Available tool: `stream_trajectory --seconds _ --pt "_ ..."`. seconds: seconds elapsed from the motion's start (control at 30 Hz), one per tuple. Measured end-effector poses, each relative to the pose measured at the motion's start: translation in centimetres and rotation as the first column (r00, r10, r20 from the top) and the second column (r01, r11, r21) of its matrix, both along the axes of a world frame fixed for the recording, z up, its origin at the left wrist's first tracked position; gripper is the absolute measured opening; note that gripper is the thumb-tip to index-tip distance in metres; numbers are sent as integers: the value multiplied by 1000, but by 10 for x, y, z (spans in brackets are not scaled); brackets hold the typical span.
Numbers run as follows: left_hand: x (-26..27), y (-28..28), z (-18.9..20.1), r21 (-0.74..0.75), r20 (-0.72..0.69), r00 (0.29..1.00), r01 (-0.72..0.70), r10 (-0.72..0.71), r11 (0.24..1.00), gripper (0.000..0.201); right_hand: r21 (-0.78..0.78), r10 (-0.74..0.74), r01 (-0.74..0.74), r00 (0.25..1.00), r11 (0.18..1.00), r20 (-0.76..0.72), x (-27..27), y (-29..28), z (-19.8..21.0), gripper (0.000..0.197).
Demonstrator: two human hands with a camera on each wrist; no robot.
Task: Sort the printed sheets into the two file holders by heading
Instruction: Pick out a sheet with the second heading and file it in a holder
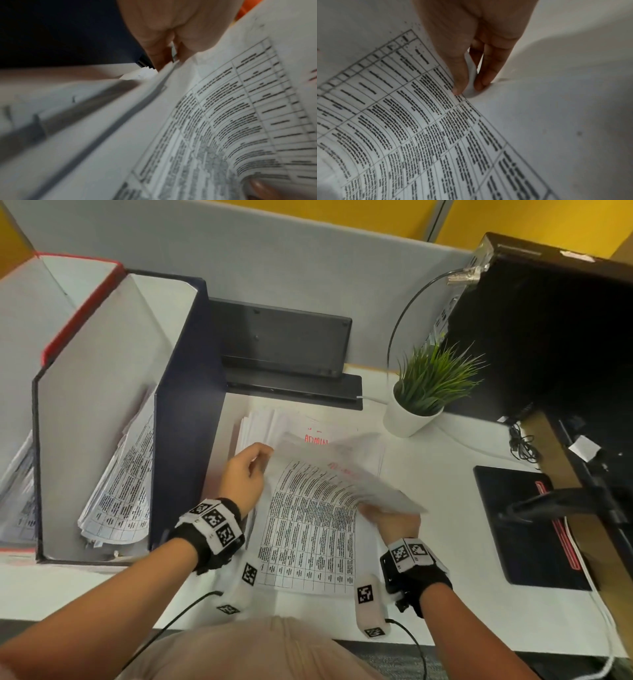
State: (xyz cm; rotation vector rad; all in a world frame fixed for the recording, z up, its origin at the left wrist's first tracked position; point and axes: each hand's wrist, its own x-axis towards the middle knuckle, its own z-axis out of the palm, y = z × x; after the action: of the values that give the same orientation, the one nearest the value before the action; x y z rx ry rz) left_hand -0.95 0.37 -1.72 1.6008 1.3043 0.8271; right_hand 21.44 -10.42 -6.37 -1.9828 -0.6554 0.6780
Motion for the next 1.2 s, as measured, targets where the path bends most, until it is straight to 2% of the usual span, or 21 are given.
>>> stream_trajectory --seconds 0.1,0.17,0.23,0.3,0.4,0.47,0.53,0.57,0.67,0.77,0.83,0.93,1.03,1.1,1.2 --pt "0 2 1 -112 98 995 17 -6 994 21 51 -26 32 993 998 -113 -1 3 5 60" --pt "2 6 3 -192 150 988 62 -33 979 27 96 -3 13 994 995 -112 0 5 7 68" --pt "4 8 5 -249 188 981 97 -51 964 33 94 26 -17 995 995 -96 0 6 9 59" --pt "4 13 7 -284 207 977 111 -52 952 32 57 35 -29 995 998 -93 0 5 8 42" --pt "4 21 7 -332 197 980 47 20 942 30 -47 40 -46 992 998 -122 -1 1 10 14" --pt "4 27 2 -336 142 986 -37 89 941 25 -29 2 -9 973 1000 -229 -1 1 8 32" --pt "4 32 -5 -303 6 995 -91 98 949 10 53 -110 145 901 988 -419 -1 2 6 54" --pt "4 34 -9 -300 -77 994 -98 78 949 11 80 -145 208 864 975 -483 -2 2 3 55" --pt "1 38 -14 -315 -285 958 -65 -29 947 22 110 -138 224 848 968 -512 -8 0 3 40" --pt "3 38 -13 -301 -382 922 -52 -70 952 27 126 -117 213 842 969 -527 -5 0 2 48" --pt "5 39 -13 -296 -429 899 -43 -93 954 28 100 -145 240 817 966 -559 0 1 -2 45" --pt "5 42 -13 -299 -457 879 -3 -140 954 24 71 -163 249 798 966 -580 3 2 -7 55" --pt "4 41 -16 -270 -451 881 18 -143 963 22 49 -164 244 774 968 -612 4 4 -4 52" --pt "4 39 -15 -235 -459 874 55 -160 970 23 20 -176 241 762 970 -623 7 5 -3 44" --pt "1 32 -12 -91 -452 881 108 -138 990 16 23 -127 175 793 984 -596 6 4 4 15"
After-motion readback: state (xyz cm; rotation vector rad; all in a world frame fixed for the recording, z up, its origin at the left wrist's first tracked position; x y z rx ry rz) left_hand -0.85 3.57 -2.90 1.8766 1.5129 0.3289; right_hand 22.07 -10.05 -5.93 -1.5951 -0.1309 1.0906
